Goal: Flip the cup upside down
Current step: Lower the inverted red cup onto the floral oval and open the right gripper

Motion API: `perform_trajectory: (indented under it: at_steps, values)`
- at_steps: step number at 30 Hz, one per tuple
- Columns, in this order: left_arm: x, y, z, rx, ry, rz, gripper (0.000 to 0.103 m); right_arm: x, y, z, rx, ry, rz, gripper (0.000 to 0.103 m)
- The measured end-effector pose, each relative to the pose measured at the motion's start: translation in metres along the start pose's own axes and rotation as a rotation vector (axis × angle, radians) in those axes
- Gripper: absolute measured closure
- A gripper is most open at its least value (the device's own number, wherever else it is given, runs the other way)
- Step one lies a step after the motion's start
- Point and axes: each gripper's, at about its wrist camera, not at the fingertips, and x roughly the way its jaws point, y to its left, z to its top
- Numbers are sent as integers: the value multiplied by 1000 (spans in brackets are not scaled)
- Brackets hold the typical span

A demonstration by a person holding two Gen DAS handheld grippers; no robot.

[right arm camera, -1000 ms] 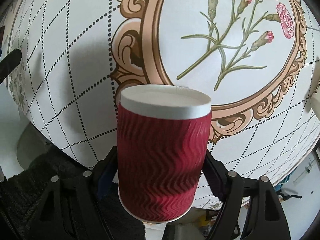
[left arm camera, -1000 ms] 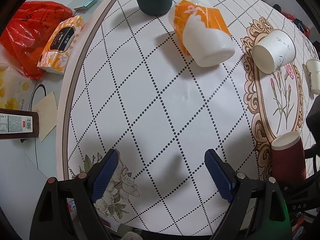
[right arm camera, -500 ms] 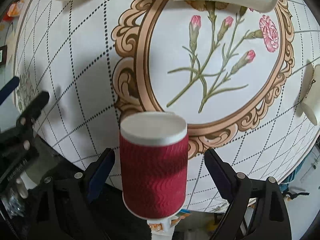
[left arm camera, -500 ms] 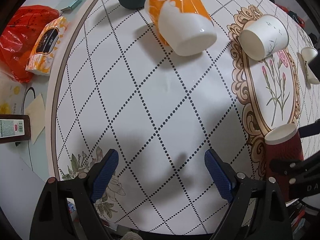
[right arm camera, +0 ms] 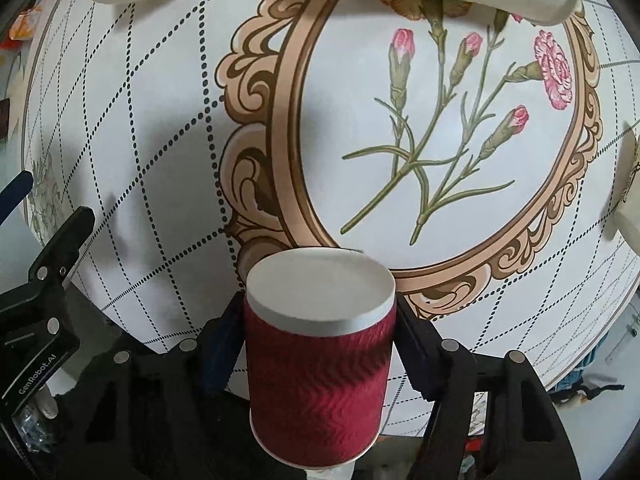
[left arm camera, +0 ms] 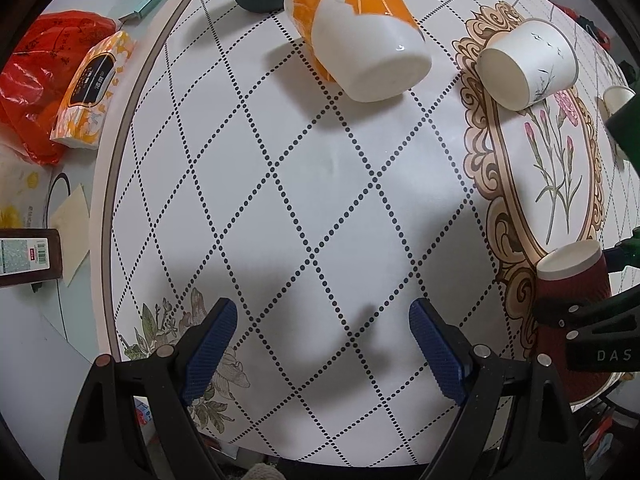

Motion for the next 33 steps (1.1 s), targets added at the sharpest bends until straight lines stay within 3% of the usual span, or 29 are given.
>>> perform_trajectory:
  at_steps: [5,15,22,23,33]
  values:
    - [-7,3,4,14,-3,2,15,-16,-10,-18,31,-69,27,32]
    - [-24,-15,14,57,-9,-1,15,-72,-54,-69,124,-309,66,32]
    - [-32,-20,24,69,-2,-7,15,-101,-76,-89,190,-543,23,32]
    - [-32,-21,26,103,-68,-135,15,-102,-77,-92,194,-569,13,32]
    - [-33,-19,36,105,-47,-134,15,-87,-47,-93,264,-953,-71,32]
